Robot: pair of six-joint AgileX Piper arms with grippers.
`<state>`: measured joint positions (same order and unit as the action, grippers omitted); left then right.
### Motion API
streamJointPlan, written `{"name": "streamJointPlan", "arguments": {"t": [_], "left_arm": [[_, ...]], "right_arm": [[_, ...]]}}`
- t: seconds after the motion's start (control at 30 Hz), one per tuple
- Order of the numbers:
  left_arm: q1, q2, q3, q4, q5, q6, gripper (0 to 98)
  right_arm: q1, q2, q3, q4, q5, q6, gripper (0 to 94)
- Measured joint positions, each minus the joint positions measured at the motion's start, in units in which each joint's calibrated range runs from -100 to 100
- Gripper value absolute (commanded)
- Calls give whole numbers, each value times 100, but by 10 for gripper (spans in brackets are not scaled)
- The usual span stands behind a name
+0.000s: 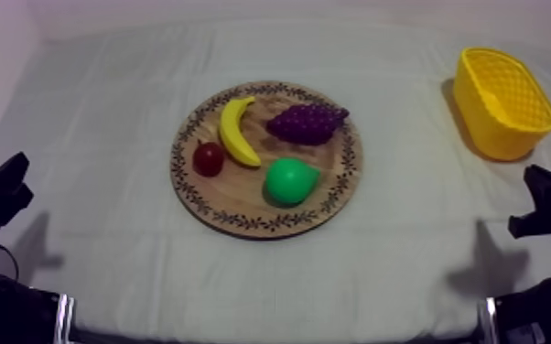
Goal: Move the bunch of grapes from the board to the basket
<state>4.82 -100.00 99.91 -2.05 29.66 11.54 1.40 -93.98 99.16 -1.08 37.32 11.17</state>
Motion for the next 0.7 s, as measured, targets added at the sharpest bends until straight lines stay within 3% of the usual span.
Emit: {"name": "streamJointPlan", "arguments": {"t": [0.7], "left_arm": [[0,0,0,0,0,0,1]], "right_arm": [[-667,2424,-2626,451,669,-48,5]]}}
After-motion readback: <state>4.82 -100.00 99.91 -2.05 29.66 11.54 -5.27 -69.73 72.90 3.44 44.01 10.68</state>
